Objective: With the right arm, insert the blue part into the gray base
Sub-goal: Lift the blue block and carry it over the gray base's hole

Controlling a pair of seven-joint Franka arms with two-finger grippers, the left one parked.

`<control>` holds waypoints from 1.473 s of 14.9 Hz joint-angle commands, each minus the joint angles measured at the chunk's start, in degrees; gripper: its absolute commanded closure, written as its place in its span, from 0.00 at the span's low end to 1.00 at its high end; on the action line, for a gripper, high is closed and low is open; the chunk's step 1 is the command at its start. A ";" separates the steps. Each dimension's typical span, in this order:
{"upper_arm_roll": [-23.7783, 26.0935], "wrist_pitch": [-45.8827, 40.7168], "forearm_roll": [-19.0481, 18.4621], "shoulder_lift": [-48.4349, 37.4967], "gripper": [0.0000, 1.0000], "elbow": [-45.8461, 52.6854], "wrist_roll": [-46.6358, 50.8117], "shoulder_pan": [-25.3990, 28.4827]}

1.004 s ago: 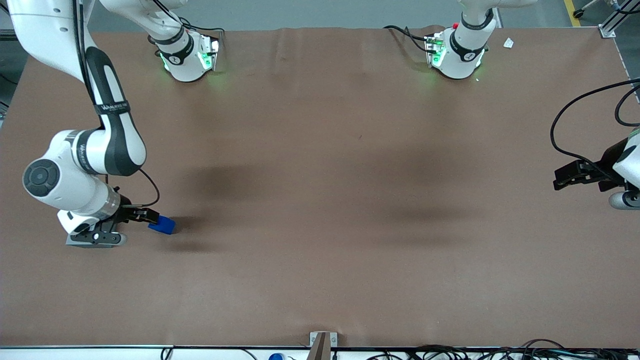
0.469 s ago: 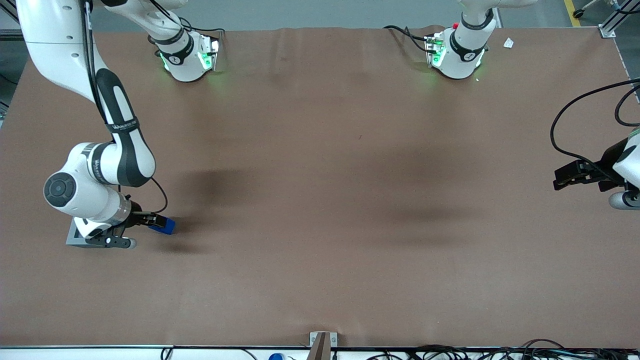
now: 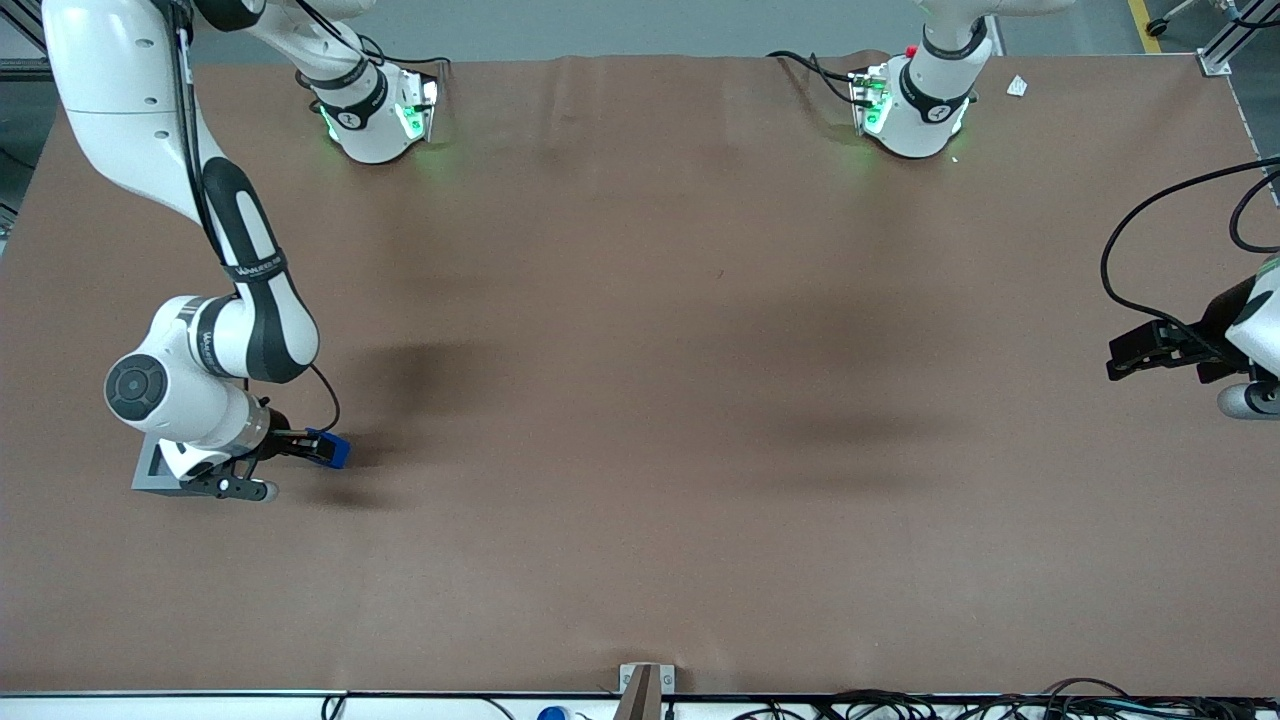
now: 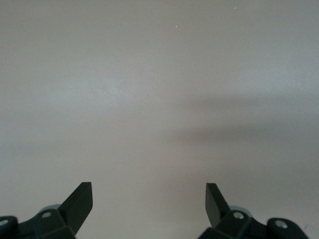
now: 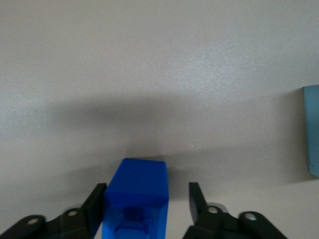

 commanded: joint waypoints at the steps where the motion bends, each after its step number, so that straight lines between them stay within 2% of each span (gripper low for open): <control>1: 0.47 0.21 0.98 -0.37 0.41 -0.57 1.29 -0.27; 7: 0.47 -0.05 0.98 -0.37 0.82 -0.57 1.29 0.34; 10: 0.39 -2.32 0.89 -1.24 0.98 0.22 1.12 0.00; 13: 0.30 -6.28 0.80 -3.08 1.00 1.71 0.42 -0.97; 17: -0.05 -7.43 -0.16 -6.60 1.00 2.85 0.07 -1.41; 20: -0.76 -13.39 -4.90 -6.78 1.00 8.38 -2.47 -3.34; 22: -0.76 -15.25 -4.91 -6.78 0.99 10.58 -5.28 -5.10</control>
